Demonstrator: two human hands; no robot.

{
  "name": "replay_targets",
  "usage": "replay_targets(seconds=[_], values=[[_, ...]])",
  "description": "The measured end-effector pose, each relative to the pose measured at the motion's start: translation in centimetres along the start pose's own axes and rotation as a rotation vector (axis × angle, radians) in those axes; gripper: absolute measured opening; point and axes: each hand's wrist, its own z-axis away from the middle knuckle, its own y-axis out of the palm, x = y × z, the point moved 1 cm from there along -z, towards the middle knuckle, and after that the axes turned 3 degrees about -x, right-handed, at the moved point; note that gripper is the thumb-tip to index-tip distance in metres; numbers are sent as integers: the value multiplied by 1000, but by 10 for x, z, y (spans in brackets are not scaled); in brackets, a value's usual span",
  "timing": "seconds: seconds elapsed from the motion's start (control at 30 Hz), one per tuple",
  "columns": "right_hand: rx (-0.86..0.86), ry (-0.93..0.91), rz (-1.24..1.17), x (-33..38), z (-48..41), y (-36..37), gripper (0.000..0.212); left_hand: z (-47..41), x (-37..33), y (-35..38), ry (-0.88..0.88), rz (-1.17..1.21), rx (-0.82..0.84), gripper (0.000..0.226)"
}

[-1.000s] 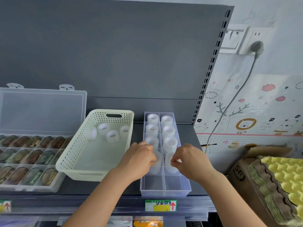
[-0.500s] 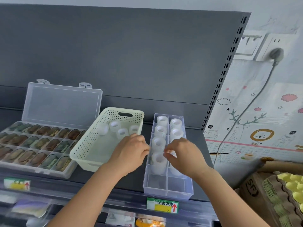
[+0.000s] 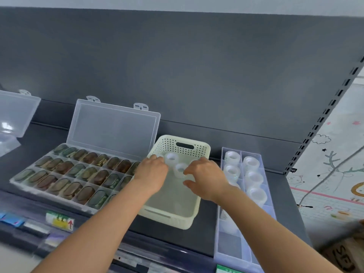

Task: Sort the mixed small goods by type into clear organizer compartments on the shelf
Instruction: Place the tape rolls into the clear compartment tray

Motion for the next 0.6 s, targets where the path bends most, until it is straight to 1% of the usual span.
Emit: replay_targets(seconds=[0.13, 0.27, 0.37, 0.5, 0.6], values=[[117, 36, 143, 6, -33, 17, 40, -24, 10, 19, 77, -65, -3, 33], [190, 75, 222, 9, -52, 31, 34, -41, 16, 28, 118, -29, 26, 33], [171, 121, 232, 10, -59, 37, 28, -45, 21, 27, 157, -6, 20, 30], [114, 173, 182, 9, -64, 41, 25, -45, 27, 23, 172, 55, -12, 27], [29, 202, 80, 7, -62, 40, 22, -42, 31, 21, 158, 215, -95, 29]])
